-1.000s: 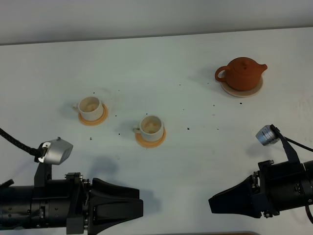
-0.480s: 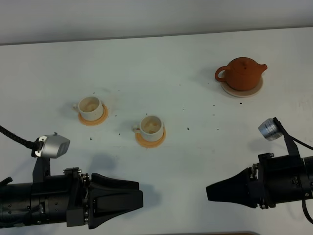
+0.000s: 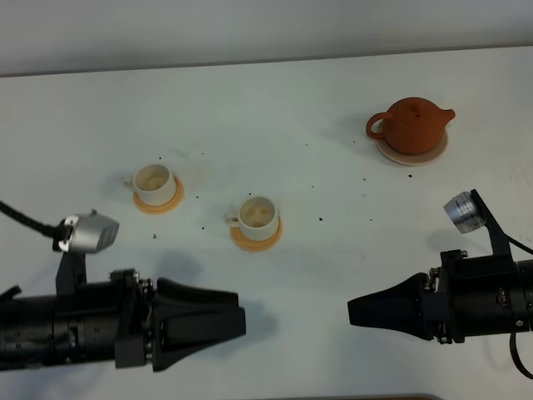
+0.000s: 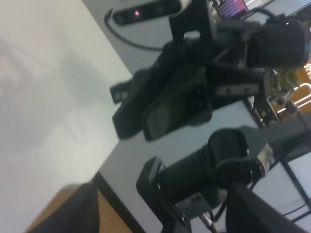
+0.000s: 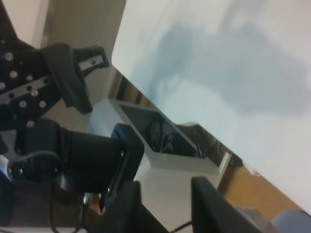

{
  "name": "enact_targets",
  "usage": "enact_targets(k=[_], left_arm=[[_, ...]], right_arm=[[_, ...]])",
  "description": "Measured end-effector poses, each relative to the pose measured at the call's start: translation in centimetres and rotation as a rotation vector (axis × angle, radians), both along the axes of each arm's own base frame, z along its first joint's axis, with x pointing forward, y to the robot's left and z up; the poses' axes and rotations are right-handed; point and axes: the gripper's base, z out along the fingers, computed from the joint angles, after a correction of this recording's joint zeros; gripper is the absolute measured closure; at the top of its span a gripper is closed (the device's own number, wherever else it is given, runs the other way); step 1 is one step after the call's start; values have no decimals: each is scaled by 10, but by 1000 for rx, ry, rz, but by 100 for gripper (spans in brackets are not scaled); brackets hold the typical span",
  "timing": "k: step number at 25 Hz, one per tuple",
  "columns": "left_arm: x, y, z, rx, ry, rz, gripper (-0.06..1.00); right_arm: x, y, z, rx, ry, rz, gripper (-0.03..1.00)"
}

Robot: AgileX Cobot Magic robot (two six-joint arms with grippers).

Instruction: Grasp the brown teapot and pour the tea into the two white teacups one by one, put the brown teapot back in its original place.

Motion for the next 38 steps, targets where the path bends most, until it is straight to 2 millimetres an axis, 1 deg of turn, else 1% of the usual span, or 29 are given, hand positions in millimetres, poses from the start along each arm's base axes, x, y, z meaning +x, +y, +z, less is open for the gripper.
enact_targets(k=[4, 9, 12, 16, 18, 22, 26, 31, 35, 38], left_arm=[[17, -3, 13, 42, -22, -27, 39], [33, -6, 30, 107, -6, -80, 39], [39, -6, 40, 159, 1, -85, 39], [39, -2, 55, 261, -37, -54, 39], [37, 2, 62, 316, -57, -26, 39], [25, 11, 76, 413, -98, 43, 39], [14, 23, 82, 522, -116, 123, 39], [1, 41, 85, 690, -108, 243, 39], [-9, 59, 85, 837, -45, 376, 39], [-21, 74, 87, 944, 11, 484, 39]], right_arm=[[3, 1, 2, 13, -3, -22, 73], [19, 6, 16, 16, -81, -15, 73], [27, 10, 25, 5, -125, 17, 73], [34, 13, 37, -26, -169, 62, 73], [37, 13, 41, -47, -178, 80, 73], [44, 15, 50, -77, -197, 91, 73], [51, 16, 56, -114, -220, 96, 73], [58, 14, 58, -189, -241, 74, 73], [62, 11, 58, -245, -248, 54, 73], [63, 8, 61, -285, -277, 16, 73]])
